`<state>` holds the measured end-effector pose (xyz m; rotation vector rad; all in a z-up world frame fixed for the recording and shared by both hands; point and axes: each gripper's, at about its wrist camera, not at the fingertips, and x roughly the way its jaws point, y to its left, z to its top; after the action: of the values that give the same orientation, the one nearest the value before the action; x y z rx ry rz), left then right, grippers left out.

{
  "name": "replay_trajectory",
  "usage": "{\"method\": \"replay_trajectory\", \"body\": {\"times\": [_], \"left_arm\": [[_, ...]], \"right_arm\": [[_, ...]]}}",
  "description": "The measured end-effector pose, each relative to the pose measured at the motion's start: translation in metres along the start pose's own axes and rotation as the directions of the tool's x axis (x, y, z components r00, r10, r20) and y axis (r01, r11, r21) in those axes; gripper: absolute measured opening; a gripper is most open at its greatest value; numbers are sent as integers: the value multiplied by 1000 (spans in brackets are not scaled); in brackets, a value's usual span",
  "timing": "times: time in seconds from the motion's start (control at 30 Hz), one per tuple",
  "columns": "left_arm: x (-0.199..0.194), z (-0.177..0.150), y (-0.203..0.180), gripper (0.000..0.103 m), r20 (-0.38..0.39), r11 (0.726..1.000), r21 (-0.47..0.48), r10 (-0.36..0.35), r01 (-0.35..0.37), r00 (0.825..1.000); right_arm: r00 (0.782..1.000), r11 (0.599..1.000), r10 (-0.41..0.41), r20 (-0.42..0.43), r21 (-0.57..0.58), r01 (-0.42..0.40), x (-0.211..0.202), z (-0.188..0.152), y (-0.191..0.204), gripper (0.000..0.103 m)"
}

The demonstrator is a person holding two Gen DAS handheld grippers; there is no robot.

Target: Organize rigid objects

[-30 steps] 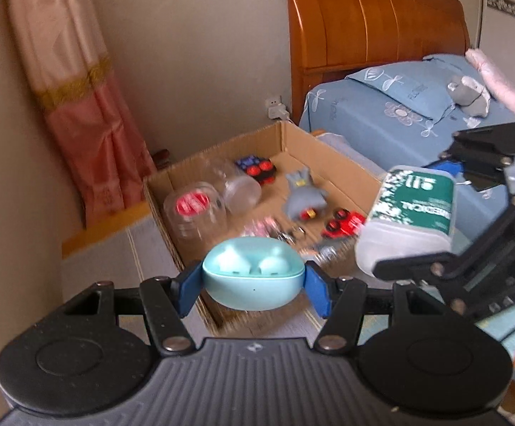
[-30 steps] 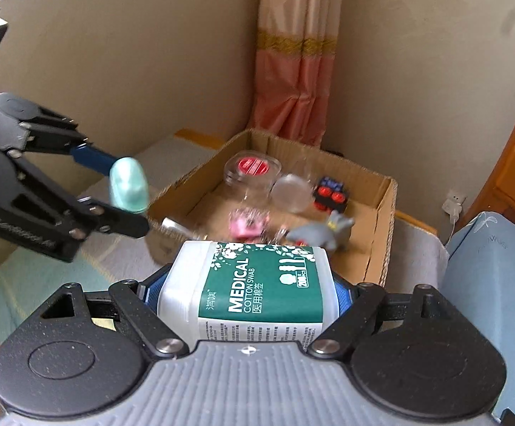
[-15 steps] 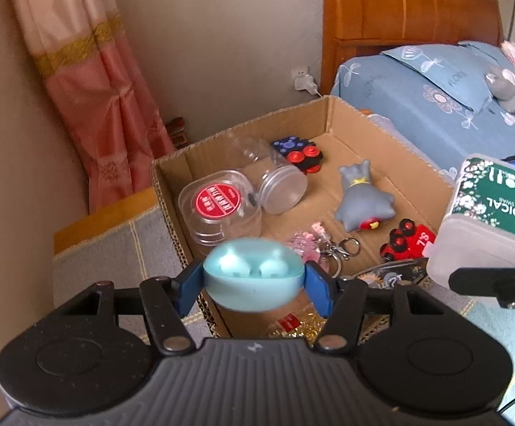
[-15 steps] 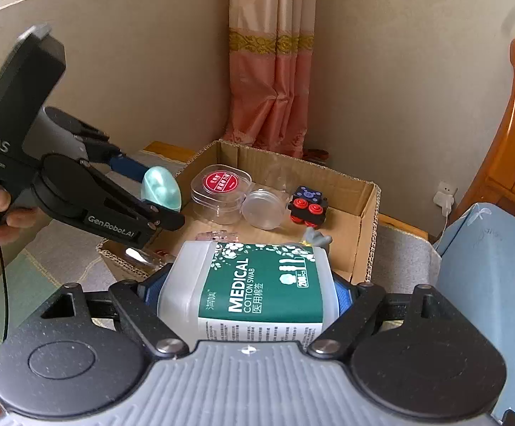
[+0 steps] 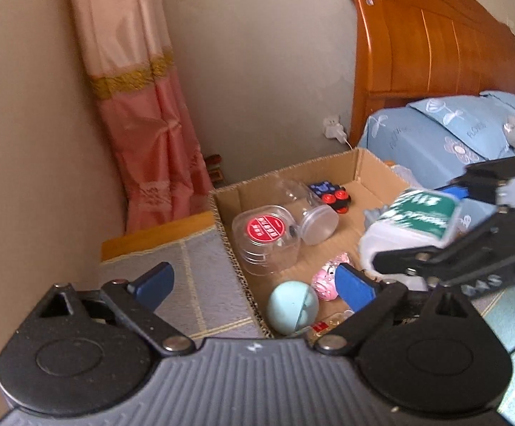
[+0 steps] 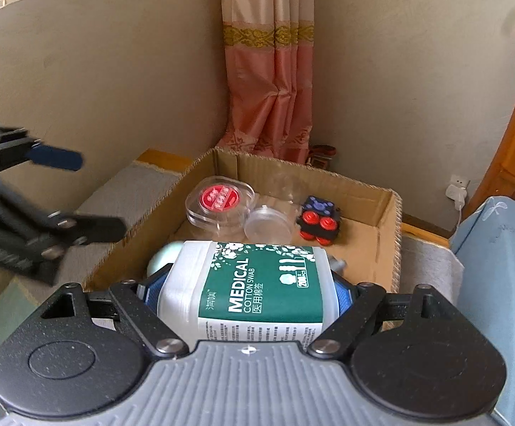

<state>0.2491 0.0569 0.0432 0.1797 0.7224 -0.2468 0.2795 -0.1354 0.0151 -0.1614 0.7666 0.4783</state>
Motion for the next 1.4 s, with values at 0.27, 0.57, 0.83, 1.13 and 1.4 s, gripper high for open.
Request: {"method": "replay_trajectory", "body": {"times": [0.27, 0.57, 0.83, 1.13, 1.4], "left_arm": [[-15, -9, -2, 98, 37, 1000, 5, 26, -26, 999], [-44, -25, -11, 98, 76, 998, -55, 39, -35, 996], [-74, -59, -36, 102, 132, 989, -135, 71, -53, 989], [-88, -71, -73, 102, -4, 977, -166, 134, -133, 991], [-99, -64, -85, 102, -4, 973, -168, 158, -156, 987]], "right_arm": [[1000, 997, 0, 8, 79, -1, 0, 1, -4, 103], [988, 984, -152, -23, 92, 154, -46, -11, 7, 103], [965, 946, -260, -41, 189, 263, -82, -58, 21, 103], [946, 905, -316, -72, 276, 323, -112, -100, 37, 103], [941, 900, -336, -34, 284, 332, -134, -104, 41, 103]]}}
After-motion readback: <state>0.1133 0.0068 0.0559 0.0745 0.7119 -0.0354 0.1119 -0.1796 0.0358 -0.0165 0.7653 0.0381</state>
